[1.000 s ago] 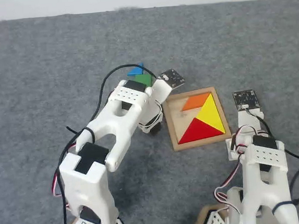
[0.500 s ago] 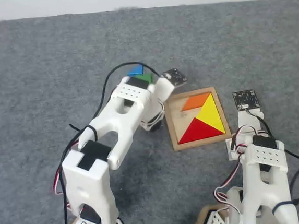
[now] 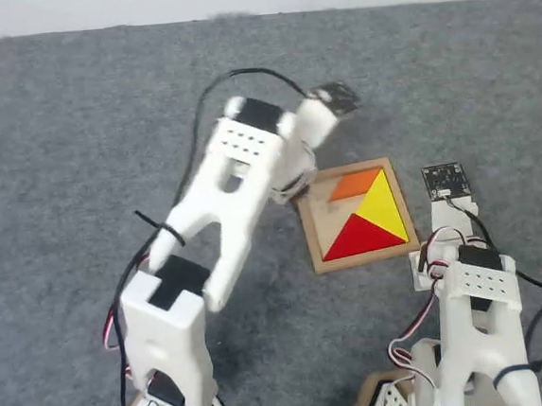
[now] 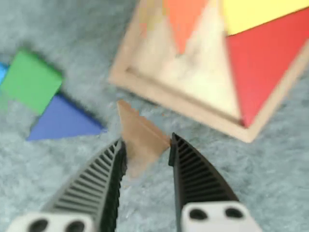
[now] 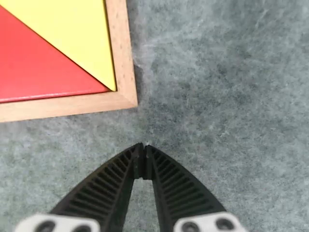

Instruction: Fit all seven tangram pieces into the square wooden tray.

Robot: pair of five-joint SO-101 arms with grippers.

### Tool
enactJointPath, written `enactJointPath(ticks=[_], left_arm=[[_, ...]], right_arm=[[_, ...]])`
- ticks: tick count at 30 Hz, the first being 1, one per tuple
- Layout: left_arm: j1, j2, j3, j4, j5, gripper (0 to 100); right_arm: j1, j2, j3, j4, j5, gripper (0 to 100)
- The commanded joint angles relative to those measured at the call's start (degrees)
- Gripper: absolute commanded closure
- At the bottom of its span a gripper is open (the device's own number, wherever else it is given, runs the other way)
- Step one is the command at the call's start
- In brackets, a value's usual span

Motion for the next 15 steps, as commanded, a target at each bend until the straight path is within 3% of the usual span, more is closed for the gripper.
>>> enactJointPath(ticks=[1,5,15], left_arm=[[4.4,-0.7,-2.9,0.5,2.2,95],[6.0,-1.4,0.3,0.9,-1.0,95],[8.0,1.6,3.6,-4.2,-36.7,95]], right_arm=[[-0.5,-2.0,-0.5,-1.0,0.5,98.9],[-0.5,-2.0,-0.5,-1.0,0.4,98.9],[-0.5,-2.1,-0.5,-1.0,0.7,98.9]])
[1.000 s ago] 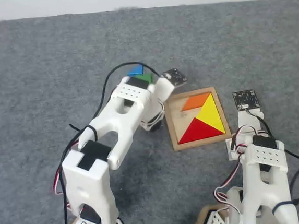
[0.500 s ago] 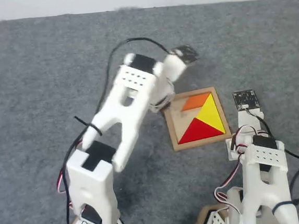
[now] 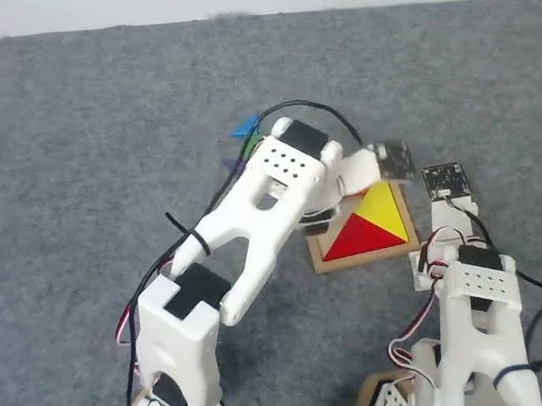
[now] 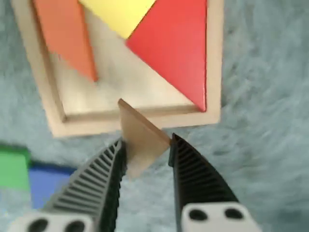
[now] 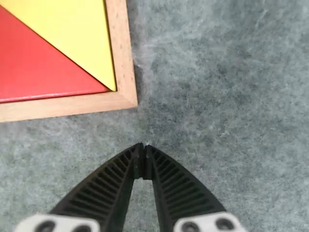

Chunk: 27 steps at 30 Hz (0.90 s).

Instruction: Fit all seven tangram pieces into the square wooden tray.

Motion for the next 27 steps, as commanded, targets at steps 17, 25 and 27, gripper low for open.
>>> enactJointPath(ticks=[17,25,27], left_arm=[[-0.5,3.8,-1.0,-14.2,-29.8,99],[-0.6,-4.8,-1.3,-12.6,-5.8,99],[-0.8,-10.3,-0.9,-13.6,6.3,99]], right_arm=[[-0.2,-2.5,-0.8,-0.9,0.8,98.9],[-0.5,-4.5,-1.0,-0.4,0.5,99.1],[-0.7,-8.6,-0.5,0.3,0.2,99.1]])
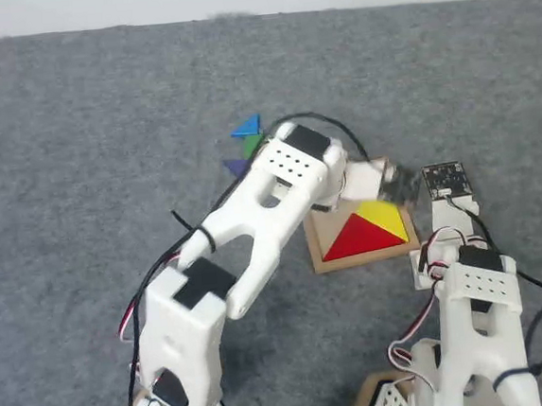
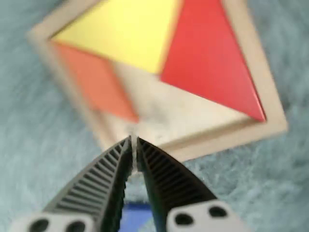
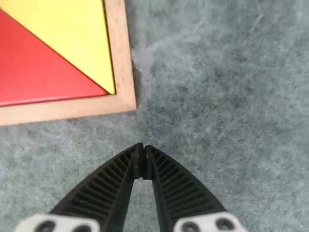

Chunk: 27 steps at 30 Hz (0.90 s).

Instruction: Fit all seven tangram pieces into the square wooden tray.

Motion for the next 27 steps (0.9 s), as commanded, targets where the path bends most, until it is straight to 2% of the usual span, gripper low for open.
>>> enactJointPath(ticks=[1,4,7,11,15,19,21,24,27], left_arm=[[-0.6,-12.8,-0.9,-1.0,22.9,99],[-2.7,-19.5,0.8,-1.3,33.1,99],[-7.6,-21.3,5.6,-6.2,37.9,98],[-15.5,-15.9,9.5,-15.1,43.8,96],[-19.9,-5.7,2.1,-12.8,47.6,85],[-20.7,3.3,-9.3,-5.0,48.3,88],[-21.1,5.0,-12.9,-2.7,51.1,93],[-22.2,3.0,-12.9,-3.8,55.2,97],[-22.2,-2.1,-6.0,-8.7,56.5,96]], right_arm=[[-1.0,-8.5,-0.4,1.6,0.2,99.1],[-4.7,-17.7,3.4,5.1,0.2,99.0],[-7.3,-27.8,8.5,7.9,0.7,99.0],[-7.6,-39.1,10.8,13.0,0.8,99.0],[-7.6,-45.1,12.9,14.9,0.8,98.9],[-7.7,-46.1,14.4,14.6,3.4,98.9],[-7.7,-46.8,16.0,13.2,4.9,98.9],[-7.8,-48.6,17.7,11.5,5.1,98.9],[-7.8,-51.6,19.5,11.4,5.1,98.9]])
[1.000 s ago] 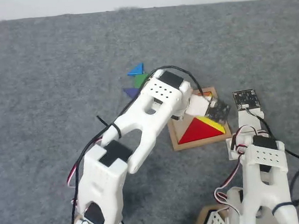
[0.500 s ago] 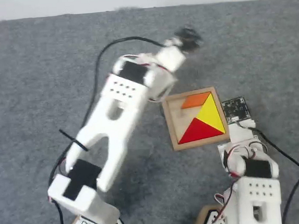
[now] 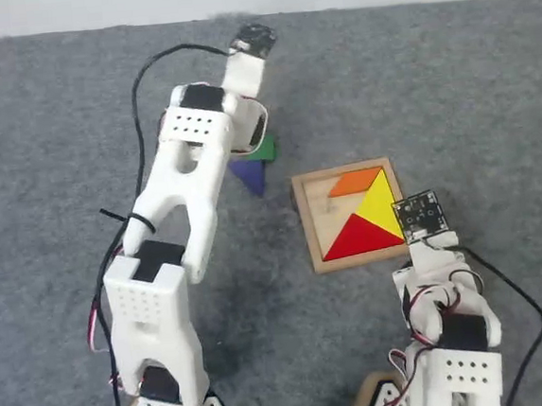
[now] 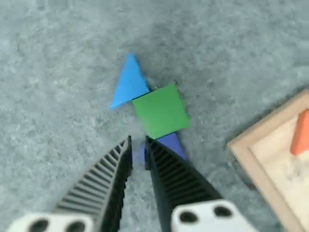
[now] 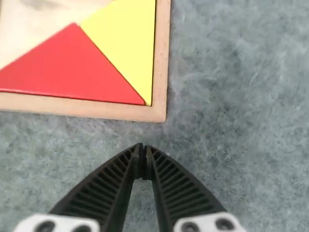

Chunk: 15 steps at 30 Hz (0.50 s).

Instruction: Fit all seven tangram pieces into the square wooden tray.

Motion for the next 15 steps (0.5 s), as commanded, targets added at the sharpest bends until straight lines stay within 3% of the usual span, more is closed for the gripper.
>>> enactJointPath(ticks=[1,10,15], left_arm=[[-0.3,-9.4,6.3,-6.5,2.5,96],[0.2,-48.4,52.4,-29.1,6.5,96],[-0.3,-66.5,73.6,-33.8,6.3,96]], right_arm=[[-0.4,-4.2,1.1,-1.5,1.0,98.9],[0.9,-12.8,4.7,5.5,1.1,99.0],[1.1,-12.4,4.7,8.7,1.4,99.0]])
